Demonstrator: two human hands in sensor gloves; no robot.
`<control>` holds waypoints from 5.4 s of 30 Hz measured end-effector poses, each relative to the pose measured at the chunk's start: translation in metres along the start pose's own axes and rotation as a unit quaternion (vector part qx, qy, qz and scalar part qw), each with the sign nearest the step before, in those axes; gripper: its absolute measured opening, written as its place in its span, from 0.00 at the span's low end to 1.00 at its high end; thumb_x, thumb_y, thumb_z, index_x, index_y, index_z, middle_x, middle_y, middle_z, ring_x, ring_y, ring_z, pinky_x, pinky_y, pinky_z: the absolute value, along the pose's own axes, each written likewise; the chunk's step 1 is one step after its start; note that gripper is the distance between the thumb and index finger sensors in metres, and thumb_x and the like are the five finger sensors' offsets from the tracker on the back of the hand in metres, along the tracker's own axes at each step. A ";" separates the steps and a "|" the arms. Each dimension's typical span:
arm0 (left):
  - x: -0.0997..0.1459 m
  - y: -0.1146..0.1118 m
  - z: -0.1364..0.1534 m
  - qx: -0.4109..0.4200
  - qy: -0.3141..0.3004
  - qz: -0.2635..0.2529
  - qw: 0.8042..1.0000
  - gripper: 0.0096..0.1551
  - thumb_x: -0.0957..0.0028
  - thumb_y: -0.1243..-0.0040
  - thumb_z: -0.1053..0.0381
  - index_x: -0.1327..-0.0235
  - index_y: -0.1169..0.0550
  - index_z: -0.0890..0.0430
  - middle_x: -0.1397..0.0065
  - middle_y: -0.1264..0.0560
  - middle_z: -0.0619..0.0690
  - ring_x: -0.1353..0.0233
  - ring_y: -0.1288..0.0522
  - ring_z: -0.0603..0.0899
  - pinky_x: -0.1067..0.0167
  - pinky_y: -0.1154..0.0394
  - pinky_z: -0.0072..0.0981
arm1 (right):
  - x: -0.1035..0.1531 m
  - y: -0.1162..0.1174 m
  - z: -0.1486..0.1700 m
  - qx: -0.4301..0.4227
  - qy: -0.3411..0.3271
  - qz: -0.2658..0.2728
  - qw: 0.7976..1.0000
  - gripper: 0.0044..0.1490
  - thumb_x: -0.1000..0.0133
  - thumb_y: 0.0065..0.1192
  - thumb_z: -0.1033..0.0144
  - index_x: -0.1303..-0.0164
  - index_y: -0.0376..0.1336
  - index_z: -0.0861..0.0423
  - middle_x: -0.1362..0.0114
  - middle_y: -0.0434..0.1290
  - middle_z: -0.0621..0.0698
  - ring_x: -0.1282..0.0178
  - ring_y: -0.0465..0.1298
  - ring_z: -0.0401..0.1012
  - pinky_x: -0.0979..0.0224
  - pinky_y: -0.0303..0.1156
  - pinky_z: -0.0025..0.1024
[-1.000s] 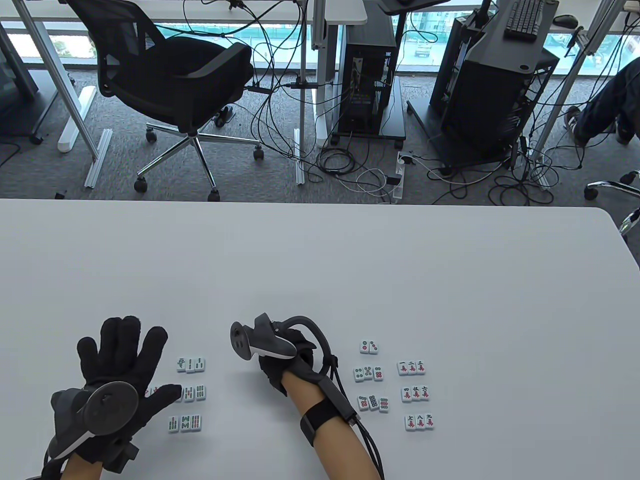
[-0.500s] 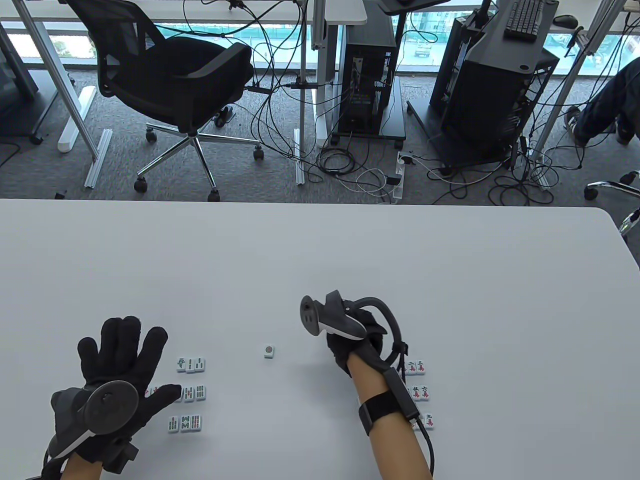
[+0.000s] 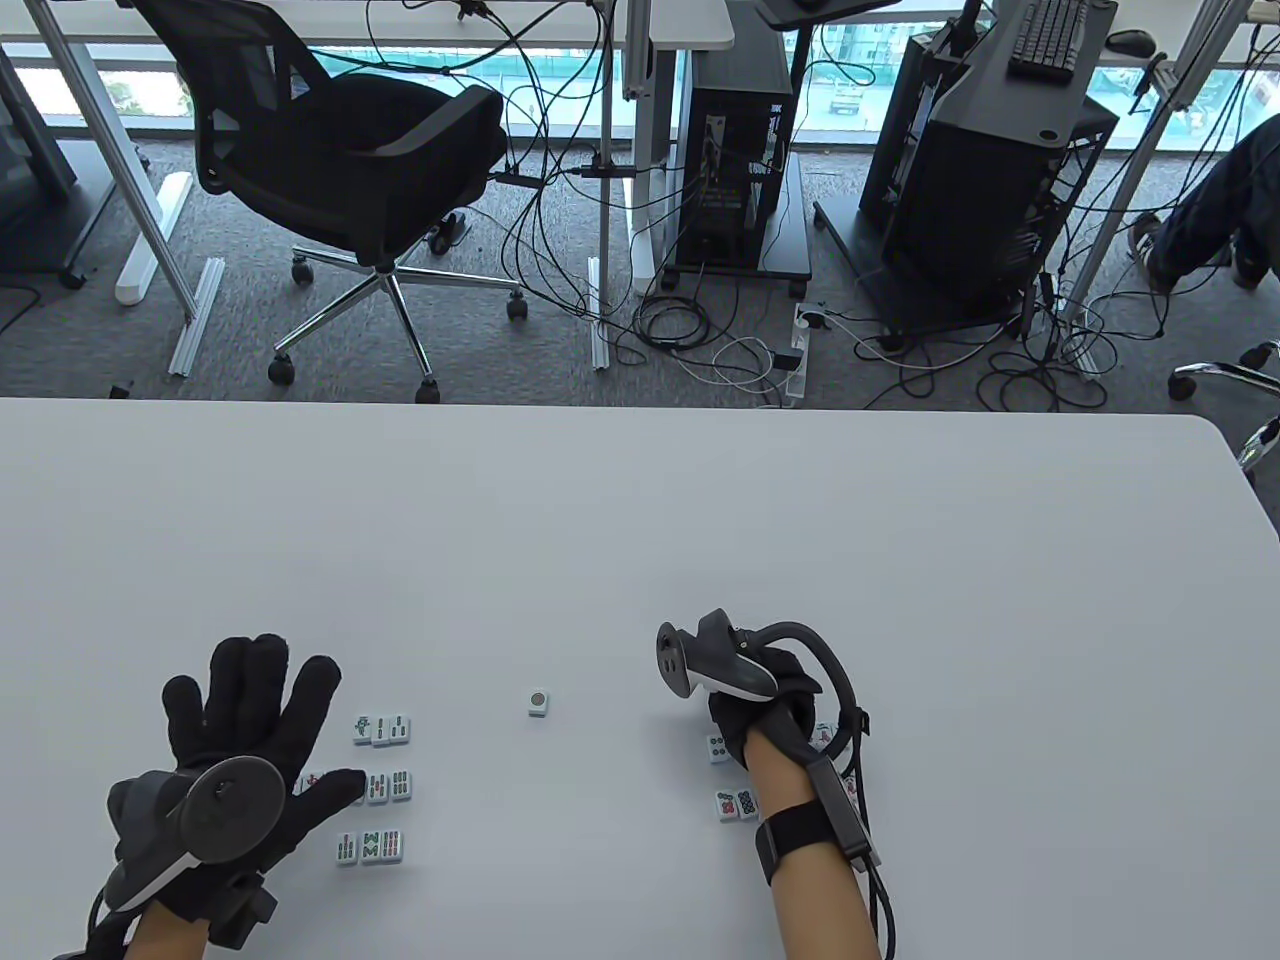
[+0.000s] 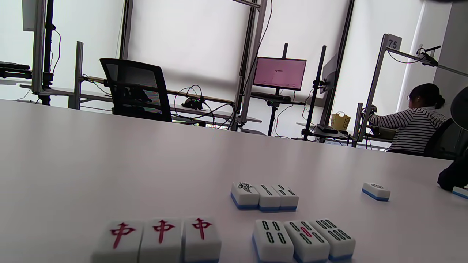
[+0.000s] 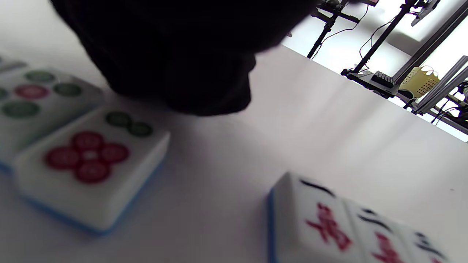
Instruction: Mahjong suit sorting
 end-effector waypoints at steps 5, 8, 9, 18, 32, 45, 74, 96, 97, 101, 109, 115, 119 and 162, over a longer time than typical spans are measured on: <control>0.000 0.000 0.000 0.002 0.001 0.000 1.000 0.57 0.63 0.55 0.18 0.23 0.59 0.34 0.20 0.76 0.37 0.16 0.78 0.53 0.27 0.77 0.65 | 0.000 -0.005 -0.005 0.004 0.003 0.002 1.000 0.36 0.57 0.70 0.57 0.39 0.67 0.57 0.67 0.82 0.48 0.84 0.75 0.33 0.80 0.75 0.25; 0.000 0.001 0.000 0.004 0.000 -0.001 1.000 0.57 0.63 0.55 0.18 0.23 0.59 0.34 0.20 0.76 0.37 0.16 0.78 0.52 0.26 0.77 0.65 | 0.003 -0.017 -0.015 -0.026 -0.008 0.021 0.999 0.36 0.57 0.71 0.57 0.40 0.68 0.58 0.68 0.82 0.48 0.84 0.75 0.33 0.81 0.75 0.24; 0.000 0.001 0.000 0.005 0.000 -0.002 1.000 0.57 0.63 0.55 0.18 0.23 0.59 0.34 0.20 0.76 0.37 0.16 0.78 0.53 0.26 0.77 0.65 | 0.004 -0.022 -0.021 -0.034 -0.014 0.030 0.999 0.36 0.57 0.71 0.57 0.40 0.68 0.59 0.67 0.82 0.48 0.84 0.75 0.33 0.81 0.75 0.25; 0.000 -0.001 -0.002 0.002 -0.005 0.003 1.000 0.57 0.63 0.55 0.18 0.23 0.59 0.34 0.20 0.76 0.37 0.16 0.78 0.53 0.26 0.76 0.65 | 0.013 -0.061 -0.112 -0.083 -0.102 0.068 0.989 0.37 0.56 0.71 0.57 0.40 0.68 0.61 0.66 0.82 0.48 0.83 0.76 0.34 0.79 0.76 0.25; 0.000 0.003 -0.001 0.012 -0.006 -0.009 1.000 0.57 0.63 0.55 0.18 0.24 0.61 0.34 0.20 0.76 0.37 0.16 0.79 0.53 0.26 0.77 0.65 | 0.007 -0.060 -0.143 -0.051 -0.102 0.082 0.990 0.36 0.55 0.68 0.55 0.39 0.68 0.60 0.64 0.82 0.49 0.82 0.76 0.34 0.78 0.76 0.26; 0.001 0.000 -0.003 0.010 -0.008 -0.001 1.000 0.57 0.63 0.55 0.18 0.24 0.61 0.34 0.20 0.76 0.37 0.16 0.78 0.53 0.26 0.76 0.65 | 0.018 -0.061 -0.051 -0.054 -0.037 0.083 0.994 0.40 0.55 0.67 0.54 0.33 0.63 0.57 0.61 0.82 0.50 0.79 0.77 0.35 0.75 0.77 0.27; -0.001 -0.004 -0.004 0.001 -0.005 0.014 1.000 0.57 0.63 0.55 0.18 0.24 0.60 0.34 0.20 0.76 0.37 0.16 0.78 0.53 0.26 0.76 0.64 | 0.011 -0.031 -0.030 -0.034 -0.010 0.053 0.998 0.36 0.57 0.71 0.58 0.39 0.68 0.60 0.65 0.82 0.48 0.82 0.76 0.34 0.78 0.76 0.26; -0.001 -0.001 -0.005 0.010 -0.007 0.008 1.000 0.56 0.62 0.54 0.19 0.23 0.59 0.34 0.20 0.76 0.37 0.16 0.78 0.53 0.26 0.76 0.64 | 0.008 -0.053 -0.130 -0.077 -0.115 0.083 0.987 0.36 0.55 0.68 0.57 0.38 0.67 0.61 0.64 0.82 0.49 0.81 0.77 0.35 0.77 0.77 0.27; -0.001 -0.001 -0.005 0.011 -0.007 0.009 1.000 0.56 0.62 0.54 0.19 0.23 0.59 0.34 0.20 0.76 0.37 0.16 0.78 0.53 0.26 0.76 0.64 | 0.010 -0.054 -0.128 -0.073 -0.115 0.084 0.987 0.38 0.55 0.68 0.56 0.37 0.66 0.60 0.63 0.82 0.50 0.80 0.77 0.35 0.76 0.77 0.27; -0.001 -0.002 -0.005 0.010 -0.007 0.011 1.000 0.56 0.62 0.54 0.19 0.23 0.58 0.34 0.20 0.75 0.37 0.16 0.78 0.53 0.26 0.76 0.64 | 0.022 -0.063 -0.111 -0.071 -0.107 0.113 0.985 0.40 0.55 0.67 0.54 0.35 0.64 0.60 0.62 0.82 0.50 0.80 0.77 0.35 0.76 0.77 0.27; -0.001 -0.004 -0.006 0.006 -0.008 0.017 1.000 0.56 0.62 0.54 0.19 0.23 0.58 0.34 0.20 0.75 0.37 0.16 0.78 0.53 0.26 0.76 0.64 | 0.040 -0.047 -0.046 -0.042 -0.068 0.066 0.995 0.39 0.55 0.67 0.55 0.34 0.64 0.59 0.62 0.82 0.50 0.79 0.78 0.35 0.75 0.77 0.27; -0.001 -0.007 -0.006 0.006 -0.006 0.024 1.000 0.56 0.62 0.54 0.19 0.23 0.58 0.34 0.20 0.75 0.37 0.16 0.78 0.53 0.26 0.76 0.64 | 0.052 -0.012 -0.022 -0.044 -0.085 -0.006 0.995 0.37 0.54 0.67 0.57 0.35 0.65 0.58 0.63 0.82 0.49 0.81 0.77 0.34 0.77 0.76 0.26; -0.002 -0.009 -0.007 0.002 -0.006 0.029 1.000 0.56 0.62 0.54 0.19 0.23 0.58 0.34 0.20 0.75 0.37 0.16 0.78 0.53 0.26 0.76 0.64 | 0.055 -0.002 -0.023 -0.008 -0.089 -0.002 0.996 0.39 0.55 0.69 0.57 0.34 0.64 0.57 0.64 0.82 0.48 0.82 0.76 0.34 0.78 0.76 0.25; -0.002 -0.009 -0.007 0.013 -0.011 0.029 0.999 0.55 0.62 0.54 0.20 0.23 0.58 0.34 0.20 0.75 0.37 0.16 0.77 0.52 0.25 0.75 0.64 | 0.028 -0.042 -0.058 -0.046 -0.084 0.070 0.993 0.42 0.54 0.66 0.55 0.32 0.61 0.60 0.60 0.82 0.50 0.78 0.78 0.36 0.73 0.78 0.28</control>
Point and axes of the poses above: the tracker on the back of each hand, its own z axis roughly to the little-finger side, its own x axis roughly from the fingertips to the wrist, y = z × x, the point moved 4 cm from there along -x, roughly from the wrist to the fingertips
